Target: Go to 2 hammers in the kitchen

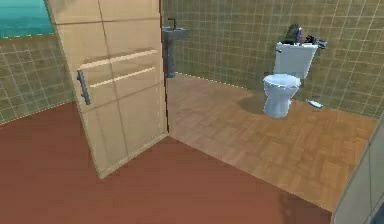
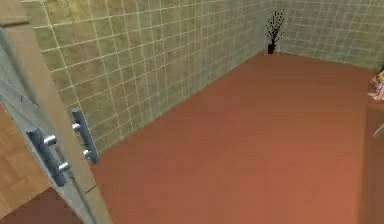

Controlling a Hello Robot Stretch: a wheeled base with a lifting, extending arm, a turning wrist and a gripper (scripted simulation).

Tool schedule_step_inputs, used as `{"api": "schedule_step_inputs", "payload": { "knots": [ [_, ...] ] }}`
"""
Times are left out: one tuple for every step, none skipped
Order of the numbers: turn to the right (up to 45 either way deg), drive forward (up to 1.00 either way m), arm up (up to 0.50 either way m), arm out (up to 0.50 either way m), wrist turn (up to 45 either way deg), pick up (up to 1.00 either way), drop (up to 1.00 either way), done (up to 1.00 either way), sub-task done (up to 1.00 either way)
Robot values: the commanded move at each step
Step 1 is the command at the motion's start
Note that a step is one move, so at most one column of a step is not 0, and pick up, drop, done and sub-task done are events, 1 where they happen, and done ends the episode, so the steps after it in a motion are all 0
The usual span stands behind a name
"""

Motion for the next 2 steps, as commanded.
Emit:
{"api": "schedule_step_inputs", "payload": {
  "knots": [
    [0.0, 0.50, 0.00, 0.00, 0.0, 0.00, 0.00, 0.00, 0.00],
    [36.0, 0.00, 0.00, 0.00, 0.0, 0.00, 0.00, 0.00, 0.00]
  ]
}}
